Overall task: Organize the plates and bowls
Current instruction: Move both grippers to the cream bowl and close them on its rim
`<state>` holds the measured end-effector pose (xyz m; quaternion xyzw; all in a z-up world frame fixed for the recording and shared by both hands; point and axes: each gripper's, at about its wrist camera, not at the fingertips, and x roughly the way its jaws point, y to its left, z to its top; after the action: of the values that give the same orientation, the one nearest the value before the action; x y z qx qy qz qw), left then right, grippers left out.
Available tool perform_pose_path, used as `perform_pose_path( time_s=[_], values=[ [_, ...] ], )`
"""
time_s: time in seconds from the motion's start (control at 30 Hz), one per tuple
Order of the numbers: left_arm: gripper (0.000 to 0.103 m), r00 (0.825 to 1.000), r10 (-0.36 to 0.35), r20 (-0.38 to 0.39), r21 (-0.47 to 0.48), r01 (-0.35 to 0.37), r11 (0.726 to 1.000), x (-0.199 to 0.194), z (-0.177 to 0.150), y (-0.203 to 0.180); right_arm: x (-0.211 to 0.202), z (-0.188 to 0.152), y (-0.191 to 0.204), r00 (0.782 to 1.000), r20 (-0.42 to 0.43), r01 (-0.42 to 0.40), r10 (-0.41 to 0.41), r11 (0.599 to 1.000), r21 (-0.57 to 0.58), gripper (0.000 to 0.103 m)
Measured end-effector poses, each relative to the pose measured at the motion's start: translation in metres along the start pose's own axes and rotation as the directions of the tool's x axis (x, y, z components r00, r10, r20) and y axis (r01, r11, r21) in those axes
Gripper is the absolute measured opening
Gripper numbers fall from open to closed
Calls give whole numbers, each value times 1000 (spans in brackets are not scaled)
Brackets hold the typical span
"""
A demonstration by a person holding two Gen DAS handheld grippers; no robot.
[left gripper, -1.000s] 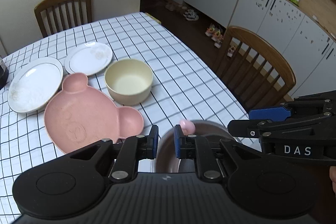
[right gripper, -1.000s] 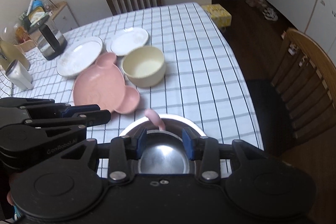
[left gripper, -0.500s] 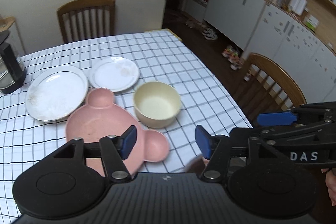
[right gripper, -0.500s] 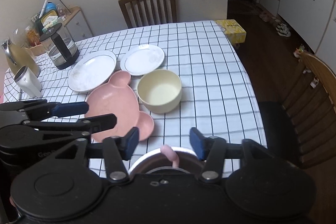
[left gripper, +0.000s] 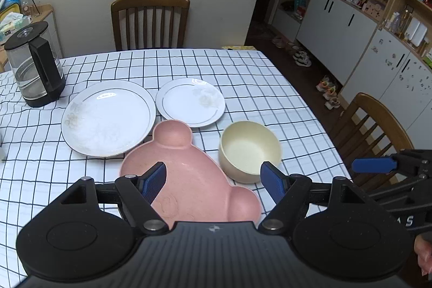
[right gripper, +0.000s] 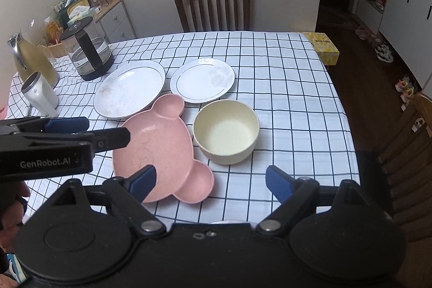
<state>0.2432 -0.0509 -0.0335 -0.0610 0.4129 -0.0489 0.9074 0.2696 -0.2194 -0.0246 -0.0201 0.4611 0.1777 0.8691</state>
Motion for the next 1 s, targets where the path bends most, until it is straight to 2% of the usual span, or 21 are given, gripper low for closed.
perform_pose_path(
  time_s=[0.23, 0.5, 0.8, 0.87, 0.93, 1.0],
  values=[
    [76, 999, 13, -51, -12, -14, 1000, 43, 16, -1, 33, 26, -20, 999, -23, 28, -28, 1000, 2, 89],
    [76, 993, 52, -105, -3, -52, 999, 104, 33, -7, 88, 48, -56, 995, -92, 50, -46, 998, 45, 88],
    [75, 981, 61, -183, 17, -59, 998, 164, 45, -14, 137, 54, -83, 982, -189, 39, -24, 996, 79, 73],
    [62, 975, 61, -214, 32, -55, 998, 173, 46, -17, 144, 55, -84, 979, -202, 32, -15, 996, 81, 70],
    [56, 968, 57, -244, 44, -48, 998, 181, 47, -19, 149, 55, -85, 978, -210, 28, -11, 997, 79, 69],
    [54, 964, 49, -260, 59, -34, 998, 186, 48, -20, 152, 55, -84, 976, -219, 19, -2, 997, 76, 65]
  ],
)
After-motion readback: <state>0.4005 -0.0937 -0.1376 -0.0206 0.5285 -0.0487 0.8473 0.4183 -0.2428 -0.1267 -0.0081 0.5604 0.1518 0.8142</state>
